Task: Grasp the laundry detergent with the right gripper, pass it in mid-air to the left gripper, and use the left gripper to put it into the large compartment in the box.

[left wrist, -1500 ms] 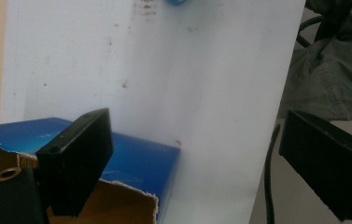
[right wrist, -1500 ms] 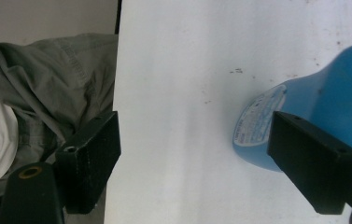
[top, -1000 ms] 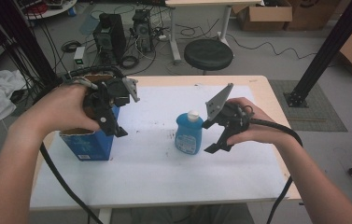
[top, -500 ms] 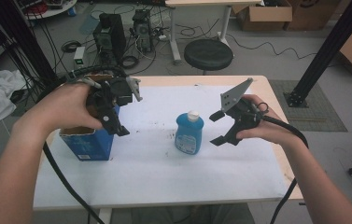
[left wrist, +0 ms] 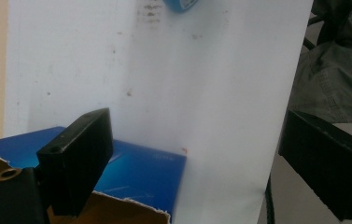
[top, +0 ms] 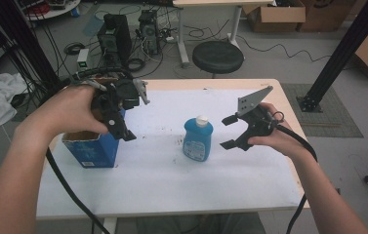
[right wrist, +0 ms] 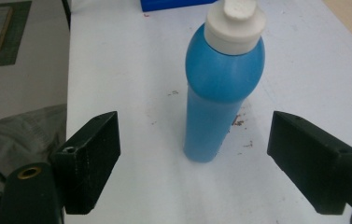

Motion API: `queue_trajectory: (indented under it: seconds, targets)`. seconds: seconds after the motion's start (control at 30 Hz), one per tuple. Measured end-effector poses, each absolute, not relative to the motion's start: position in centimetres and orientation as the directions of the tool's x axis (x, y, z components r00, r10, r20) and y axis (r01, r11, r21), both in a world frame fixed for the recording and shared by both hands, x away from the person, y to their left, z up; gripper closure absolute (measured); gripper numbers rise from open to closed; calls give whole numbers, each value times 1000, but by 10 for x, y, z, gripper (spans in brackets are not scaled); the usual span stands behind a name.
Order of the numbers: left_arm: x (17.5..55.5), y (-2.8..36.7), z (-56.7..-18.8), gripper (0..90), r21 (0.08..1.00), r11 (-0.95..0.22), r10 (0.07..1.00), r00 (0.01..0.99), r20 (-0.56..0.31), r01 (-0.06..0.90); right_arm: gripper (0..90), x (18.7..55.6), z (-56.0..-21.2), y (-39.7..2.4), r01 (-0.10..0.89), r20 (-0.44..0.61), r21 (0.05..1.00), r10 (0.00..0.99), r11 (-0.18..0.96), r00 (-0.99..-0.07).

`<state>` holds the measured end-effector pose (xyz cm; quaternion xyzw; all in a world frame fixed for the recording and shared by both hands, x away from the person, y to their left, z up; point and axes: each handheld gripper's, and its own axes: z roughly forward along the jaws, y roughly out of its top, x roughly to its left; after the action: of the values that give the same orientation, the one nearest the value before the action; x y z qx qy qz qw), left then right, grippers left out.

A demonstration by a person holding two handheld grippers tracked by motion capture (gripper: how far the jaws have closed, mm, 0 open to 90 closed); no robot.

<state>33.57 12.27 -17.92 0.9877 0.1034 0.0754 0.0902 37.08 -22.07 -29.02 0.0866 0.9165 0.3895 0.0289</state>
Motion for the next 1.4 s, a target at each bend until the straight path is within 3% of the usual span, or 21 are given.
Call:
queue_trajectory:
  seconds: [0.67,1.4]
  targets:
    - [332,123,-178,110,195,-962,217,967,133,189,204,381,-328,-209,182,-2,748,276,638,-961]
    - [329,122,-174,113,191,-963,218,966,136,190,221,385,-353,-183,185,-7,752,288,633,-958]
